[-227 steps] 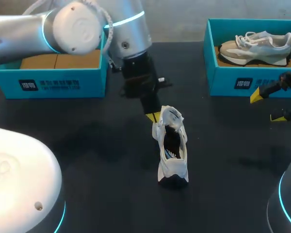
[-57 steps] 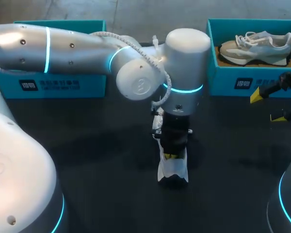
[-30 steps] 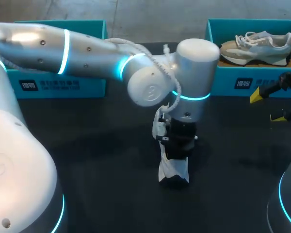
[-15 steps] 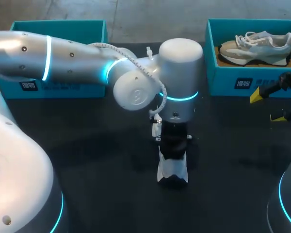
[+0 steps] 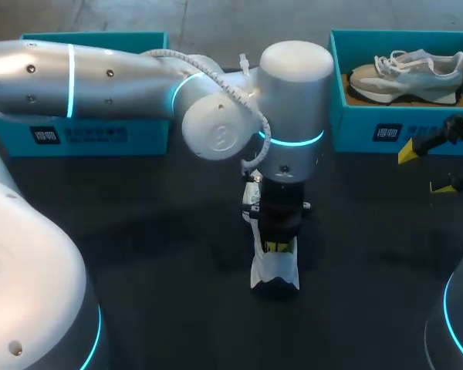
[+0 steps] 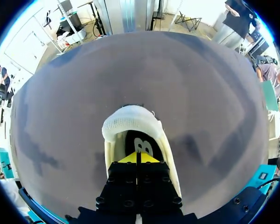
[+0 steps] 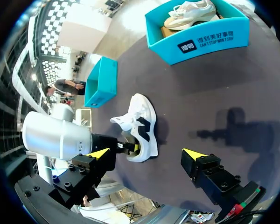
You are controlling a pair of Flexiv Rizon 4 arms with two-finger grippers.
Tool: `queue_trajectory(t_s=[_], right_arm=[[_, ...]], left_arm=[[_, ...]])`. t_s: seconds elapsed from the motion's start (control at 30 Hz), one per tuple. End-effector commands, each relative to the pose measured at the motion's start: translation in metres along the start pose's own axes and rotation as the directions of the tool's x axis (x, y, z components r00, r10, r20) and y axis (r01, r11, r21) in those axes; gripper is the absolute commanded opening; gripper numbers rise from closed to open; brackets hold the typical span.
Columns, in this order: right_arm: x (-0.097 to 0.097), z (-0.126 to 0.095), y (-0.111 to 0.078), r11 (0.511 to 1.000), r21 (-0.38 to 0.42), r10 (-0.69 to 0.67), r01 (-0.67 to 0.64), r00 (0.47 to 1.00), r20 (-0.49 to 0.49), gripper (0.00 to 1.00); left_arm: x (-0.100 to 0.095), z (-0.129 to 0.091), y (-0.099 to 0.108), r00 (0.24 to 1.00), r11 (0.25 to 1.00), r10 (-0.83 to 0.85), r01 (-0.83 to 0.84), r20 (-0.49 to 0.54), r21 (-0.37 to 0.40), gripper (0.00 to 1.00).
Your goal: Take the shoe out of the shoebox, open the shoe tongue, remove and reinsert the insole, then place the shoe into the shoebox
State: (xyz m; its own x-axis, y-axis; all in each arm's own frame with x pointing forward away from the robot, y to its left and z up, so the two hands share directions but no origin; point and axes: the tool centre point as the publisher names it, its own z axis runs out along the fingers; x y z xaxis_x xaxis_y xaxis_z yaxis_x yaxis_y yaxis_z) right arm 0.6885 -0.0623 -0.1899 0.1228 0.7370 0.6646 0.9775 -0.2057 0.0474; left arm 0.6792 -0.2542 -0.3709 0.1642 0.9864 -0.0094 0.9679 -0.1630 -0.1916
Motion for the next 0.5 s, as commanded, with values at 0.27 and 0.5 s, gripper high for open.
queue_trajectory(t_s=[0.27, 0.5], right_arm=[[0.0, 0.001, 0.0, 1.0, -0.001, 0.002, -0.002, 1.0, 0.004, 1.0], [0.0, 0.001, 0.0, 1.0, -0.001, 0.002, -0.002, 1.0, 0.004, 1.0]], left_arm=[[0.01, -0.006, 0.003, 1.0, 1.0, -0.015, 0.016, 0.023, -0.018, 0.0], [0.009, -0.01, 0.011, 0.999, 0.999, -0.026, 0.027, 0.031, -0.025, 0.16]])
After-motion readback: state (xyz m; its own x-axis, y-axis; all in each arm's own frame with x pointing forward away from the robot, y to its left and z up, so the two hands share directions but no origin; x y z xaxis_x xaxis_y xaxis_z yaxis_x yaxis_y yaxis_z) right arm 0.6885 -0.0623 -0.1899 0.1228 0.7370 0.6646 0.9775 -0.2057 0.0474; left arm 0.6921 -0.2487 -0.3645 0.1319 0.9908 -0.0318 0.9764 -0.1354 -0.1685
